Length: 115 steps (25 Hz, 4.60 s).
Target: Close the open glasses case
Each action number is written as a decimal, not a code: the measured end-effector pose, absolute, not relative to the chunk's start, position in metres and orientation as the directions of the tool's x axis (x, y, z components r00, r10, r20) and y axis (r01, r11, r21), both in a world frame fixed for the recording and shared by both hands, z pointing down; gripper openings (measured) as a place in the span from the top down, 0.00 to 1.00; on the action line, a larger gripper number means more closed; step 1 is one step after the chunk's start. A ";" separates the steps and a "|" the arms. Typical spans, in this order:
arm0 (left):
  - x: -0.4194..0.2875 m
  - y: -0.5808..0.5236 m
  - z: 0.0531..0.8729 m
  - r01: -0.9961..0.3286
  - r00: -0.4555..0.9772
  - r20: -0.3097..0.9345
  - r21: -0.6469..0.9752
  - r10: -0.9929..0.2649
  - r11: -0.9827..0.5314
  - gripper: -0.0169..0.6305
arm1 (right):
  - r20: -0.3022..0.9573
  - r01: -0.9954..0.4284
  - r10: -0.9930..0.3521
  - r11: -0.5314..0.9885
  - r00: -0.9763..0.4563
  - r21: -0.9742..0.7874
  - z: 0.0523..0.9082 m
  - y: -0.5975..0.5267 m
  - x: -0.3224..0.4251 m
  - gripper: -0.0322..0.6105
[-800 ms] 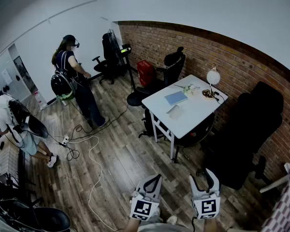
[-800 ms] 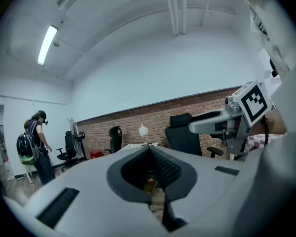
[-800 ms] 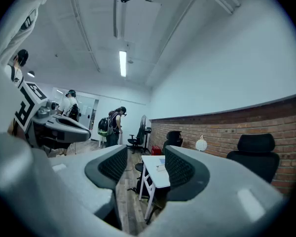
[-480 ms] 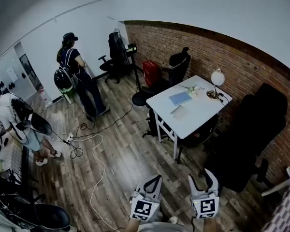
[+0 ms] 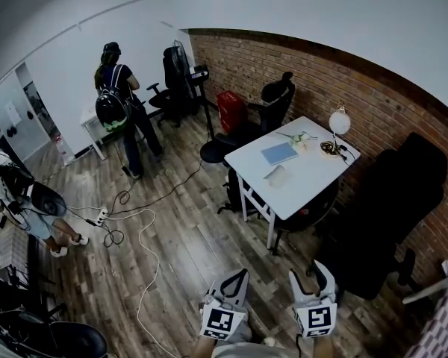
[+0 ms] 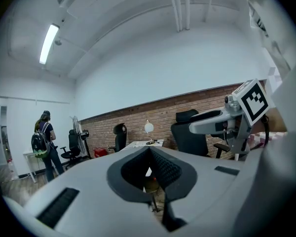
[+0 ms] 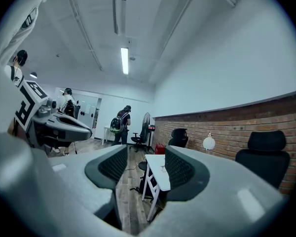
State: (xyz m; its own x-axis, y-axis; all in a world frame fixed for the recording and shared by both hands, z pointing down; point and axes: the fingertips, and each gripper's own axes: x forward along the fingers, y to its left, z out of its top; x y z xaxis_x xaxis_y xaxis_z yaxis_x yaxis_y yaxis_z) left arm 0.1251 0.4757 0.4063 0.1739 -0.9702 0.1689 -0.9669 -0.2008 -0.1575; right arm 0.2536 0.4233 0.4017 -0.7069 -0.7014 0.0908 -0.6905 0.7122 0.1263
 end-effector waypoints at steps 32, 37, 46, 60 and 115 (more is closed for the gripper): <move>-0.012 0.367 0.408 -0.962 0.221 0.154 -0.125 -0.963 -0.241 0.97 | 0.118 -0.716 -0.735 0.678 -0.668 0.167 0.411 0.326 0.122 0.58; -0.015 0.359 0.408 -0.959 0.235 0.154 -0.125 -0.960 -0.255 0.97 | 0.116 -0.718 -0.737 0.675 -0.666 0.169 0.412 0.321 0.118 0.58; -0.020 0.337 0.410 -0.956 0.241 0.152 -0.131 -0.958 -0.261 0.97 | 0.151 -0.729 -0.746 0.666 -0.648 0.158 0.416 0.299 0.113 0.58; -0.028 0.270 0.418 -0.962 0.218 0.161 -0.130 -0.962 -0.240 0.97 | 0.144 -0.722 -0.737 0.676 -0.660 0.147 0.424 0.228 0.103 0.58; -0.067 0.018 0.422 -0.986 0.061 0.203 -0.137 -0.977 -0.090 0.97 | 0.220 -0.628 -0.635 0.771 -0.740 0.112 0.438 -0.047 0.061 0.58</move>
State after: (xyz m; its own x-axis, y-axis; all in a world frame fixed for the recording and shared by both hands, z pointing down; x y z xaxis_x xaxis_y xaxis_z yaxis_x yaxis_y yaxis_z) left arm -0.0667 0.0175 0.4217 0.0609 -0.9772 0.2034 -0.9865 -0.0900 -0.1368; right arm 0.0608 -0.0472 0.4379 -0.7405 -0.6350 0.2201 -0.6276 0.7705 0.1117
